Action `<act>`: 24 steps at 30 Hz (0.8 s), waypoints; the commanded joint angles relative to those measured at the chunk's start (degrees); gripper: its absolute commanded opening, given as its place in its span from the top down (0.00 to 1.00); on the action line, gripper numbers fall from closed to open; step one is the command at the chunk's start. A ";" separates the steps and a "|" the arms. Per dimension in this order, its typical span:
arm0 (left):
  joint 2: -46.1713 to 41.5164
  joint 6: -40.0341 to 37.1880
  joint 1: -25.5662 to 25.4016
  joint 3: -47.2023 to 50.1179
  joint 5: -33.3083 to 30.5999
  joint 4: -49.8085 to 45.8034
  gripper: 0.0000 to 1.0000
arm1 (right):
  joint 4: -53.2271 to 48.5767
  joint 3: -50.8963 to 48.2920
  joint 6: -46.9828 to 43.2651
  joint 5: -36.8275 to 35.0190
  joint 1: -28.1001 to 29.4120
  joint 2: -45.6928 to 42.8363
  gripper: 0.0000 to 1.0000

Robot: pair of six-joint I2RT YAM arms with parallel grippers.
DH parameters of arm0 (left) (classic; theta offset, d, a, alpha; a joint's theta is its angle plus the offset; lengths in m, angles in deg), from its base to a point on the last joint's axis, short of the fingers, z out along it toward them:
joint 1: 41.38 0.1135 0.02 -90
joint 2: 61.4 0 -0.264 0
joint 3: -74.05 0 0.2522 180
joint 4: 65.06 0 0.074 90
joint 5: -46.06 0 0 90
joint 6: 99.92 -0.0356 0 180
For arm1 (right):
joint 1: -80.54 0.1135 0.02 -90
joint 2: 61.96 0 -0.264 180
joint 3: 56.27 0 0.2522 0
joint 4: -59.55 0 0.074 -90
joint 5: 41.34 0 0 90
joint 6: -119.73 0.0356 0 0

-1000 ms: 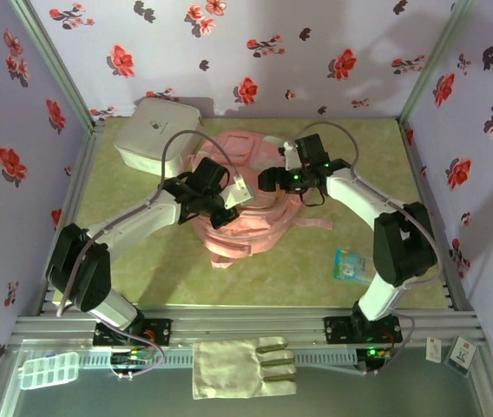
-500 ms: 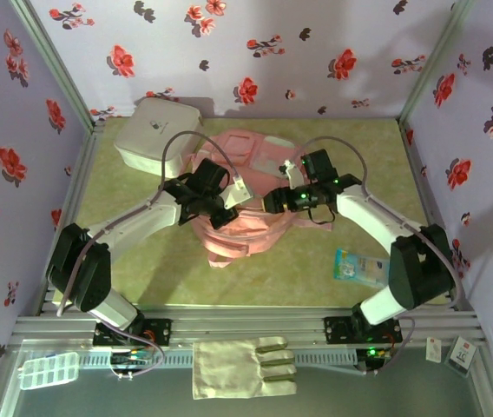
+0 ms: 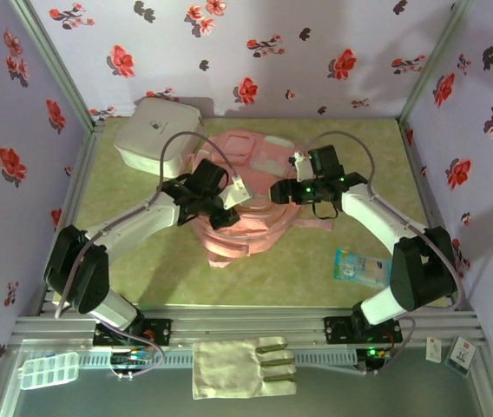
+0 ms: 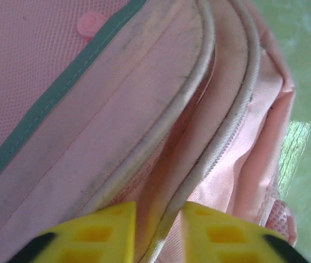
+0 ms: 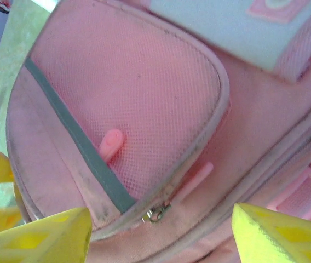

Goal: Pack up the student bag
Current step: Unzip the student bag at the center of the table.

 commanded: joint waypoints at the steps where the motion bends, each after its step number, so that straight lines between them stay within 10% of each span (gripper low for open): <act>1: -4.52 0.75 0.38 0.14 0.47 0.29 0.53 | 2.29 2.95 1.50 -0.60 0.00 2.67 0.32; 17: 4.90 -13.27 2.37 -4.90 -9.28 -2.39 0.40 | 2.85 6.54 1.08 1.21 0.02 8.20 0.32; 24: 6.45 -11.47 3.21 -6.38 -10.26 3.35 0.68 | 2.42 7.23 -0.88 1.15 0.04 8.97 0.32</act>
